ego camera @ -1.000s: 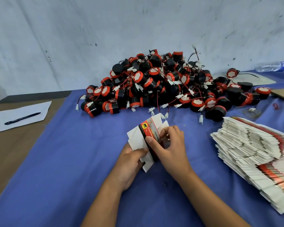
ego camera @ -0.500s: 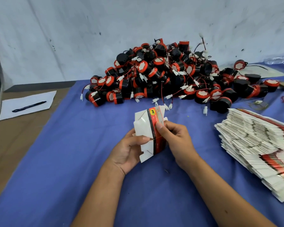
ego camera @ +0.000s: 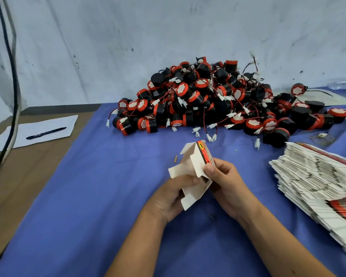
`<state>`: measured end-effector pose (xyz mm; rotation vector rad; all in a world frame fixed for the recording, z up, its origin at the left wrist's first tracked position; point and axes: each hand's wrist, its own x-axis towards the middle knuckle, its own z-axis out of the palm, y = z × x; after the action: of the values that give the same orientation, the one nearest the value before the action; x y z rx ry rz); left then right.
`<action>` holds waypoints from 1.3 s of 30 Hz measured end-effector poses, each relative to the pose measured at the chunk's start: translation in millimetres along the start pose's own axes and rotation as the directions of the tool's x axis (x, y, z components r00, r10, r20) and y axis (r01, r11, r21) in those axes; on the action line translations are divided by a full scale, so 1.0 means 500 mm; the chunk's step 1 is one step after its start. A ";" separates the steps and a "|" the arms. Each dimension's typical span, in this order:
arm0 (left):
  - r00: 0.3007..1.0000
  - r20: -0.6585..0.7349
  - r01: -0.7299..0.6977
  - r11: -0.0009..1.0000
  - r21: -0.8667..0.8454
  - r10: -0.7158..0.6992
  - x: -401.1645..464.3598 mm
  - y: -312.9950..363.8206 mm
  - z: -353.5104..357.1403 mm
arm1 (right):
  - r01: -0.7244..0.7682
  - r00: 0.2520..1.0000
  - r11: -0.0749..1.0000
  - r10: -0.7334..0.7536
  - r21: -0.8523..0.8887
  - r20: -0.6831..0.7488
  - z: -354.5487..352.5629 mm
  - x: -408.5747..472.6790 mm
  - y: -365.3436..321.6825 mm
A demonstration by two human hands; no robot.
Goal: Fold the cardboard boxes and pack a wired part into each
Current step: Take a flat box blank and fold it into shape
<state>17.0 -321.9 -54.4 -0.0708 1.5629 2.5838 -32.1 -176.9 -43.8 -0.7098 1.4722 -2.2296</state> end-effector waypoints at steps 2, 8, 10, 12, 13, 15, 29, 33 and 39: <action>1.000 -0.003 -0.016 1.000 0.002 0.016 0.000 -0.003 0.008 | -0.008 1.000 1.000 0.008 0.027 0.028 0.002 -0.001 -0.001; 0.953 -0.247 -0.182 0.983 0.004 0.177 0.008 0.018 0.014 | 0.038 0.999 0.985 -0.032 -0.170 0.037 0.010 -0.005 -0.010; 0.924 -0.302 -0.223 0.972 0.075 0.235 0.005 0.024 0.016 | 0.058 0.998 0.924 -0.051 -0.377 0.028 0.014 -0.009 -0.009; 0.864 -0.353 -0.287 0.926 0.244 0.361 0.006 0.025 0.014 | 0.080 0.997 0.829 -0.058 -0.554 0.057 0.019 -0.014 -0.010; 0.829 -0.384 -0.308 0.906 0.292 0.406 0.007 0.027 0.012 | 0.095 0.995 0.782 -0.064 -0.616 0.073 0.022 -0.017 -0.008; 0.802 -0.409 -0.342 0.896 0.284 0.436 0.006 0.030 0.010 | 0.127 0.992 0.699 -0.097 -0.703 0.083 0.030 -0.021 0.000; 0.952 -0.291 -0.130 0.987 -0.093 0.098 0.002 0.029 -0.003 | 0.033 0.999 0.961 -0.035 -0.275 -0.002 0.041 -0.021 0.004; 0.899 -0.419 -0.187 0.977 -0.100 0.129 0.005 0.039 0.009 | 0.023 0.999 0.909 -0.003 -0.415 0.049 0.039 -0.019 0.006; 0.846 -0.463 -0.352 0.929 -0.114 0.263 0.012 0.040 0.002 | 0.052 0.998 0.837 -0.058 -0.545 0.006 0.054 -0.017 0.020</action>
<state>8.7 -329.5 -36.9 -0.4990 1.5445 3.1474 -8.9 -196.0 -45.8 -0.9135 2.1517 -1.8435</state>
